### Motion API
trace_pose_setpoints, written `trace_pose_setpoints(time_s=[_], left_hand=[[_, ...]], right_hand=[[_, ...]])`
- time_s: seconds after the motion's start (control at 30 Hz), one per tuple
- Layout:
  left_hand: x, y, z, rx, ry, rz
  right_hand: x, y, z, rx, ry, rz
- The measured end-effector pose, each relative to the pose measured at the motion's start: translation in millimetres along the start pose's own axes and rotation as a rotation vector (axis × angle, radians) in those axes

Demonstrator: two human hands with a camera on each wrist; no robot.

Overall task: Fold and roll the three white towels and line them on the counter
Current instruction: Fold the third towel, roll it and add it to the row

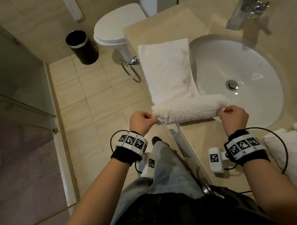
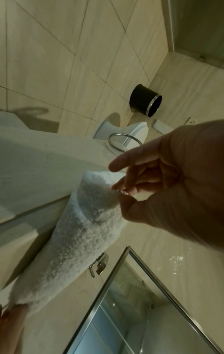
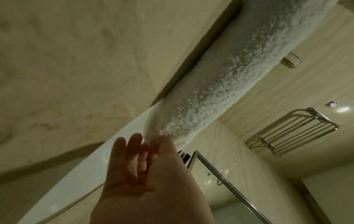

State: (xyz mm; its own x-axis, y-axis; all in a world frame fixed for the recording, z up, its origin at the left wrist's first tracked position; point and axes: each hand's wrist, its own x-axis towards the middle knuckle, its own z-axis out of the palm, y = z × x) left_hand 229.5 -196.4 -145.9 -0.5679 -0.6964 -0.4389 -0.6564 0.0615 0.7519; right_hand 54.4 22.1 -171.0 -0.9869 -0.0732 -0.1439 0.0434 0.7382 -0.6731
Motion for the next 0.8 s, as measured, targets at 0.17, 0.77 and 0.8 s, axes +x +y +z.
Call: trace_pose_setpoints(time_s=[0.17,0.77,0.8], left_hand=[[-1,2,-3,0.005,0.051,0.07],[-4,-14,6,0.316,-0.118,0.077],[-4,-12,9,0.299,-0.077,0.1]], right_hand=[[13,-1,-3,0.03,0.11,0.003],[14,7,9,0.068,0.0,0.033],[15,8,11,0.075,0.016,0.044]])
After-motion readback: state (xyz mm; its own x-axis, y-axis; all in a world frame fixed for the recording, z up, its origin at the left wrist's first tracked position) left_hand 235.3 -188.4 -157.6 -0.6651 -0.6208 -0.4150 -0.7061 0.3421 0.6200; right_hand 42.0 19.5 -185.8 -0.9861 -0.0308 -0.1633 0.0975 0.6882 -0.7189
